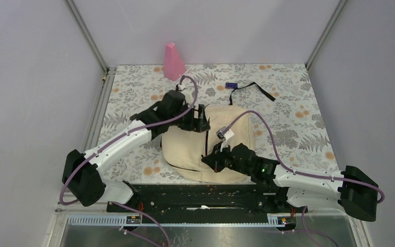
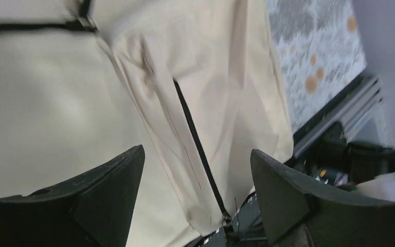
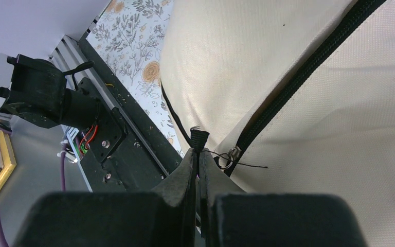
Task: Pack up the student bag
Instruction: Zip the student bag at the center of the board.
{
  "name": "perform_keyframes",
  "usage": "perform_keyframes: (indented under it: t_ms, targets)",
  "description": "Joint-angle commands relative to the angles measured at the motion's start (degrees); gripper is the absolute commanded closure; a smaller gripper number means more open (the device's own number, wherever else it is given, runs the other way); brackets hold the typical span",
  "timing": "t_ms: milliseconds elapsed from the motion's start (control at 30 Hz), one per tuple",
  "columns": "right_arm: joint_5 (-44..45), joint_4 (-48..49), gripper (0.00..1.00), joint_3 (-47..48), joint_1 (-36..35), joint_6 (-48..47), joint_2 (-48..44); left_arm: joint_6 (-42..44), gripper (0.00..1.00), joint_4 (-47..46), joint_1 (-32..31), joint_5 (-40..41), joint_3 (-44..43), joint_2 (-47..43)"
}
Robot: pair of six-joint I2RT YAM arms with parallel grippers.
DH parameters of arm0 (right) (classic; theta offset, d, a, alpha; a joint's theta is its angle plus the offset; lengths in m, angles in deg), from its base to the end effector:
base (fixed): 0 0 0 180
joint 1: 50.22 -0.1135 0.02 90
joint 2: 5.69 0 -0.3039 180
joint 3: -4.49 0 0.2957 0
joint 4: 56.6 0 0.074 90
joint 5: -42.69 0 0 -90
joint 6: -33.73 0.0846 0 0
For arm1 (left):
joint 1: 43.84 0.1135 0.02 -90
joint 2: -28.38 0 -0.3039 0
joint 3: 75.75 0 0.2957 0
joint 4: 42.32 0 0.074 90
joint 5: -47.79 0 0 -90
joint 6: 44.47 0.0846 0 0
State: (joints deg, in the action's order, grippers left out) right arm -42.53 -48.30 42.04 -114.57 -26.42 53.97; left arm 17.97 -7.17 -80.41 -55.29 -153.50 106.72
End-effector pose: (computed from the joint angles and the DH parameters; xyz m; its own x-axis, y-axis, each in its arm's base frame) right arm 0.1337 0.2621 0.2267 -0.5193 0.0644 -0.8522 -0.6973 0.5445 0.4661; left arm 0.2948 -0.2425 0.3167 -0.7527 -0.0028 -0.6584 0.4282 0.7575 -0.4927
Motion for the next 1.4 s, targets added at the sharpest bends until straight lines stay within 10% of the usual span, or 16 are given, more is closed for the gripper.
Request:
perform_keyframes:
  t_ms: [0,600,1267,1367]
  targets:
    - [-3.21,2.58,1.00,0.49,-1.14,-0.27,-0.38,-2.02,0.22,0.15,-4.45,1.60,5.00,-1.12]
    - [-2.43,2.20,1.00,-0.24,-1.13,0.21,-1.60,-3.74,0.56,0.28,-7.22,6.92,11.33,-3.72]
    - [-2.31,1.81,1.00,-0.12,-1.15,0.04,-1.96,-7.54,0.67,-6.80,-9.39,-1.14,12.74,0.51]
    - [-2.10,1.71,1.00,-0.26,-1.12,0.12,-2.30,-7.53,0.84,-6.61,-9.62,-1.36,12.99,0.97]
